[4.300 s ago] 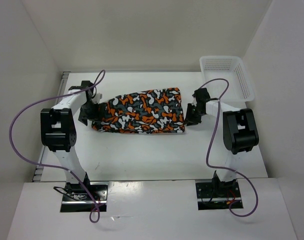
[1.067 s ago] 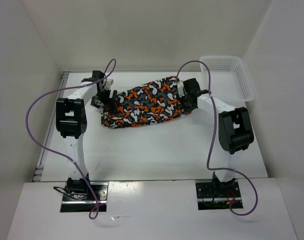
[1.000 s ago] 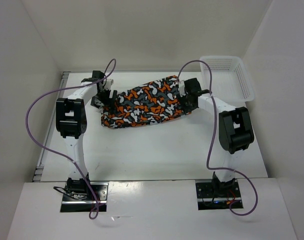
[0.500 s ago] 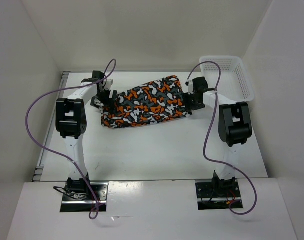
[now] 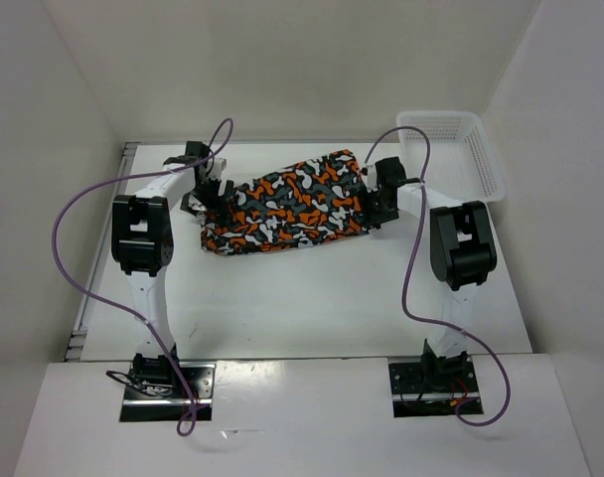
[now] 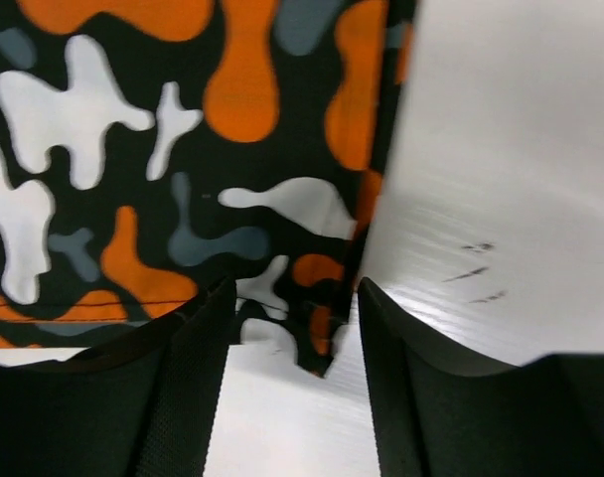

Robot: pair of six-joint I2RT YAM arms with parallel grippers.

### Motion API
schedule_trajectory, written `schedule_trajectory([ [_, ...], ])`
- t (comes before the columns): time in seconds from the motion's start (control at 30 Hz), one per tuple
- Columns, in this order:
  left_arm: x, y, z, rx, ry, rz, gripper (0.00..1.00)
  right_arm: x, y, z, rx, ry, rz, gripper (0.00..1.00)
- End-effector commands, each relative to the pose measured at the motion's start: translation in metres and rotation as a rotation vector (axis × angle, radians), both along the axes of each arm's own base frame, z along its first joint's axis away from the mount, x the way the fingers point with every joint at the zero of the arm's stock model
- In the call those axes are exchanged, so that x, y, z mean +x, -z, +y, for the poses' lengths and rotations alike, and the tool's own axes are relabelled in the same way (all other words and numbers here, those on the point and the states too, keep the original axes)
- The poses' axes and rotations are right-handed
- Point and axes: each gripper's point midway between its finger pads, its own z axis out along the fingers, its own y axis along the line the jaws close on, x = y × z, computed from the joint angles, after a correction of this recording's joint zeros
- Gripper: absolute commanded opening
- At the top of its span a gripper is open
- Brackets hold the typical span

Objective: Fold and stack the shorts
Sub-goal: Fold the shorts

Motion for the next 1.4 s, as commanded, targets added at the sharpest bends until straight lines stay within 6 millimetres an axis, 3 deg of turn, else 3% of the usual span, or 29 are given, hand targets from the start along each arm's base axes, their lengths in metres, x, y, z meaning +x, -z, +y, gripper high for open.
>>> schedule_trajectory([
  [0.0, -0.018, 0.008, -0.003, -0.004, 0.009, 0.062, 0.97, -0.038, 0.025, 0.016, -0.004, -0.058, 0.121, 0.56],
  [0.07, -0.018, 0.008, -0.003, -0.004, 0.009, 0.062, 0.97, -0.035, 0.022, 0.017, -0.002, -0.058, 0.112, 0.53],
  [0.2, -0.016, 0.01, -0.003, -0.004, 0.009, 0.062, 0.97, -0.034, 0.023, 0.021, 0.018, -0.068, 0.116, 0.37],
  [0.3, -0.016, 0.01, -0.003, -0.004, 0.009, 0.062, 0.97, -0.036, 0.023, 0.021, 0.016, -0.091, 0.123, 0.18],
  [0.33, -0.016, 0.01, -0.004, -0.012, 0.012, 0.063, 0.97, -0.036, 0.023, 0.021, 0.016, -0.091, 0.123, 0.0],
  [0.47, -0.016, 0.01, -0.004, -0.012, 0.012, 0.063, 0.97, -0.024, 0.016, 0.014, -0.034, -0.103, 0.053, 0.0],
  [0.57, -0.015, 0.001, -0.006, -0.022, 0.015, 0.043, 0.97, 0.004, -0.011, 0.005, -0.099, -0.095, -0.056, 0.0],
  [0.67, -0.014, -0.003, -0.008, -0.031, 0.019, 0.034, 0.97, 0.035, -0.062, 0.005, -0.119, -0.1, -0.199, 0.0],
  [0.83, -0.008, -0.019, -0.024, -0.069, 0.053, 0.009, 0.97, 0.045, -0.113, -0.004, -0.232, -0.184, -0.312, 0.0],
  [0.9, -0.004, -0.026, -0.046, -0.111, 0.099, -0.01, 0.95, 0.044, -0.133, 0.001, -0.28, -0.239, -0.355, 0.0],
  [1.0, -0.002, -0.023, -0.069, -0.129, 0.148, -0.008, 0.91, 0.042, -0.155, 0.027, -0.331, -0.349, -0.409, 0.0],
  [1.03, -0.001, -0.018, -0.071, -0.137, 0.151, 0.002, 0.85, 0.04, -0.16, 0.037, -0.334, -0.377, -0.415, 0.0],
  [1.07, -0.003, -0.016, -0.078, -0.136, 0.165, 0.012, 0.83, 0.039, -0.173, 0.06, -0.332, -0.43, -0.451, 0.0],
  [1.13, 0.0, -0.015, -0.089, -0.166, 0.186, 0.018, 0.82, 0.035, -0.18, 0.085, -0.335, -0.499, -0.471, 0.0],
  [1.17, 0.002, -0.019, -0.091, -0.175, 0.19, 0.008, 0.81, 0.029, -0.189, 0.112, -0.328, -0.557, -0.497, 0.0],
  [1.23, 0.006, -0.012, -0.094, -0.189, 0.195, 0.017, 0.79, 0.02, -0.187, 0.142, -0.315, -0.63, -0.496, 0.0],
  [1.27, 0.008, -0.014, -0.097, -0.202, 0.2, 0.017, 0.79, 0.007, -0.195, 0.177, -0.286, -0.696, -0.528, 0.0],
  [1.37, 0.007, -0.009, -0.104, -0.239, 0.213, 0.037, 0.77, -0.016, -0.192, 0.226, -0.257, -0.826, -0.537, 0.0],
])
